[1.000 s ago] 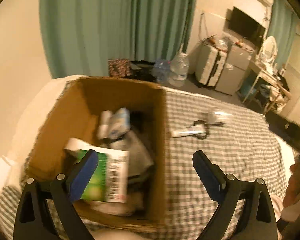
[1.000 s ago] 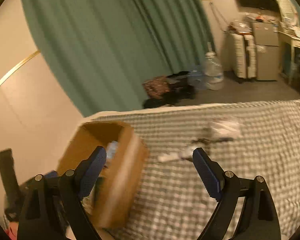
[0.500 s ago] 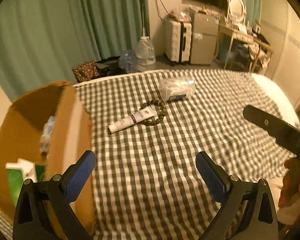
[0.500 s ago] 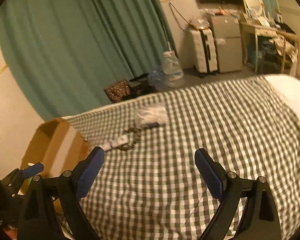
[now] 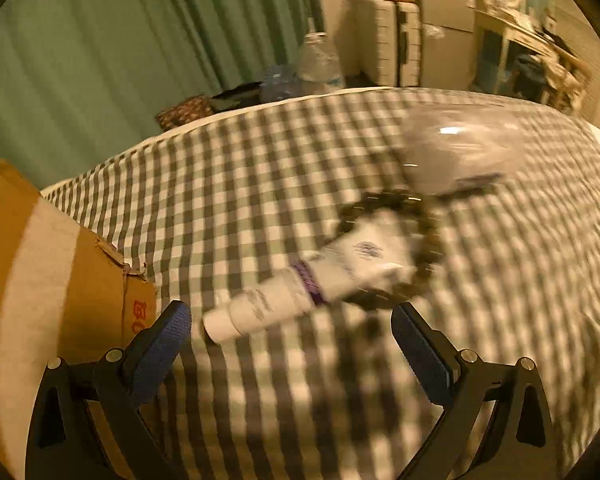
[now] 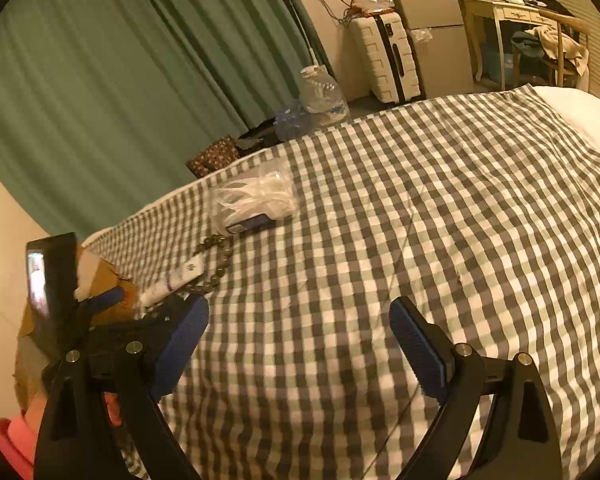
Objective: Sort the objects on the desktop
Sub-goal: 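Move both grippers back over the items on the bed, then grasp the white tube with the left gripper while the right grasps the clear floss-pick jar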
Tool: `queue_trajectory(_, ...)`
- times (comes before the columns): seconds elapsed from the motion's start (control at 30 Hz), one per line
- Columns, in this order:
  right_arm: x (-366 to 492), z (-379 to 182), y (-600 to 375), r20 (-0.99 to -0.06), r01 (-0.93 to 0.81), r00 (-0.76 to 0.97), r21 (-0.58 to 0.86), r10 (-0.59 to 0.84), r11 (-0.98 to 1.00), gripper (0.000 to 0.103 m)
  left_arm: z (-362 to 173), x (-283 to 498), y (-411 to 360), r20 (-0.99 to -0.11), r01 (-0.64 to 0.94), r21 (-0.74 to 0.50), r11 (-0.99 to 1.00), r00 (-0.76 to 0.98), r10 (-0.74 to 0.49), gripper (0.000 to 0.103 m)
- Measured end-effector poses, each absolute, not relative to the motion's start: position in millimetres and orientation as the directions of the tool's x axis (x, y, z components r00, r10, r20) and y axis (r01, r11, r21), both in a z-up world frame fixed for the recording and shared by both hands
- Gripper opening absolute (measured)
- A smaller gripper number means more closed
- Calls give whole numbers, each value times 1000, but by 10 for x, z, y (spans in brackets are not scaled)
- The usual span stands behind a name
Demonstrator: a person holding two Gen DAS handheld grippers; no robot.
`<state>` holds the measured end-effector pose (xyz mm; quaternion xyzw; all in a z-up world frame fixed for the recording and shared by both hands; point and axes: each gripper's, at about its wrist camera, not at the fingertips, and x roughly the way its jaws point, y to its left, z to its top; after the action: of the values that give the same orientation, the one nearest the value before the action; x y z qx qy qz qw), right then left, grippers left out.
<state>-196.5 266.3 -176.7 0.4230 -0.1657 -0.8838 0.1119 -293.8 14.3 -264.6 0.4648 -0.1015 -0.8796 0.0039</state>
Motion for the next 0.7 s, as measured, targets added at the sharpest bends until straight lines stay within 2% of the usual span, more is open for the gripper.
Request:
queue_trajectory(0.07, -2012, -1792, 2660, -723, 47, -609, 377, -325, -925, 92, -2700, -2950, 110, -796, -121, 162, -979, -602, -57, 103)
queue_trajectory(0.17, -2028, -1786, 2617, -730, 55, -608, 355, -313, -933, 92, -2849, -2996, 104, -810, -175, 164, -971, -586, -31, 103)
queue_trajectory(0.27, -2051, -1750, 2525, -732, 78, -620, 299, -281, -951, 92, -2881, -3011, -58, -830, -171, 39, -985, -555, 63, 97)
queue_trajectory(0.3, -2072, -1748, 2497, -732, 81, -624, 286, -272, -955, 92, -2876, -3021, -98, -835, -164, 7, -986, -544, 84, 89)
queue_trajectory(0.37, -2097, -1722, 2442, -728, 90, -632, 273, -267, -958, 92, -2813, -3030, -129, -834, -158, 0, -988, -545, 87, 59)
queue_trajectory(0.4, -2124, -1708, 2411, -724, 97, -634, 274, -271, -957, 92, -2789, -3027, -138, -833, -152, -3, -988, -547, 87, 32)
queue_trajectory(0.43, -2151, -1697, 2382, -720, 103, -638, 272, -274, -957, 92, -2771, -3026, -150, -833, -147, -13, -989, -546, 92, 22)
queue_trajectory(0.6, -2527, -1728, 2043, -718, 133, -648, 224, -256, -965, 93, -2699, -2941, -161, -831, -142, 20, -990, -553, 62, 19)
queue_trajectory(0.7, -2761, -1759, 1862, -707, 124, -675, 174, -212, -977, 92, -2672, -2942, -223, -838, -109, -48, -993, -536, 100, 19)
